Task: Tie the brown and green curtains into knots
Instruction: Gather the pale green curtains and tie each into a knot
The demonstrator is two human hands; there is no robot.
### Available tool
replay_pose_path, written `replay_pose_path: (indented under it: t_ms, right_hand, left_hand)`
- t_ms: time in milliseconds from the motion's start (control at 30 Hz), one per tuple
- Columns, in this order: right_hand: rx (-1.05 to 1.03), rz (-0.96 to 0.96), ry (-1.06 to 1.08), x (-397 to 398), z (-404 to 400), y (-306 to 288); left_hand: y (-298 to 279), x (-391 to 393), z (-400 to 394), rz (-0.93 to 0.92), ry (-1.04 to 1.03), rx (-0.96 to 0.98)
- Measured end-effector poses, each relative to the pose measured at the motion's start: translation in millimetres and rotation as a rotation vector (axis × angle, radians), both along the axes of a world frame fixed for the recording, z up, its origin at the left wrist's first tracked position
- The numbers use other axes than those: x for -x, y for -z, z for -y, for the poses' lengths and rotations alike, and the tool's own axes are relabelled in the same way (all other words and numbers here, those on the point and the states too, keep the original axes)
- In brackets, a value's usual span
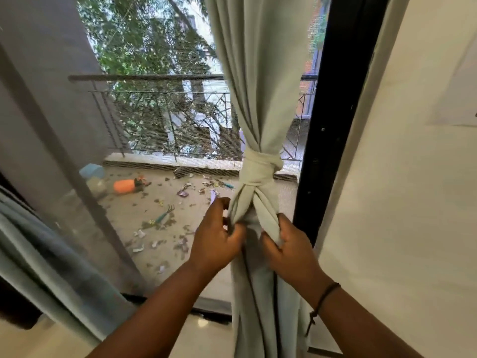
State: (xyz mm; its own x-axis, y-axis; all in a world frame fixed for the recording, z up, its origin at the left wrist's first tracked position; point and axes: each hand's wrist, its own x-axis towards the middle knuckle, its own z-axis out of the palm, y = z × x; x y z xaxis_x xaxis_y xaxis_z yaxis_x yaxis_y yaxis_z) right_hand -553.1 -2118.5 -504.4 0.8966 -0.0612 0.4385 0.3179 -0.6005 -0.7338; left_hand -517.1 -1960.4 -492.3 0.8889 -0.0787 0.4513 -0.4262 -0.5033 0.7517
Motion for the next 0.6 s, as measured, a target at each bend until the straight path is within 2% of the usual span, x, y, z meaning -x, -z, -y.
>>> replay_pose_path:
  t_ms: [67, 133, 300, 367, 500, 533, 600]
  right_hand:
    - [0.024, -0.006, -0.021, -3, -2, -1]
    - [0.077, -0.016, -0.016, -4, 4, -6]
    - [0.469, -0.035, 0.204, -20, 45, -23]
    - [0.532, -0.020, 0.231, -25, 51, -21]
    - [0.423, 0.137, 0.255, -18, 45, 2]
    - [0.350, 0.148, 0.251, -13, 41, 7]
    - [0.184, 0.046, 0.229, -2, 27, 13]
  left_hand:
    - [2, -8, 1, -0.086, 0.028, 0.072]
    - [-3, -11, 0, -0.108, 0.048, 0.062]
    - [-20, -21, -17, -0.004, -0.058, -0.249]
    - [-22, -24, -16, 0.007, -0.052, -0.312]
    - [-12, -17, -5, 0.004, -0.023, -0.254]
    - [-7, -13, -3, -0.049, -0.003, -0.200]
    - [7, -7, -1, -0.219, 0.083, -0.037]
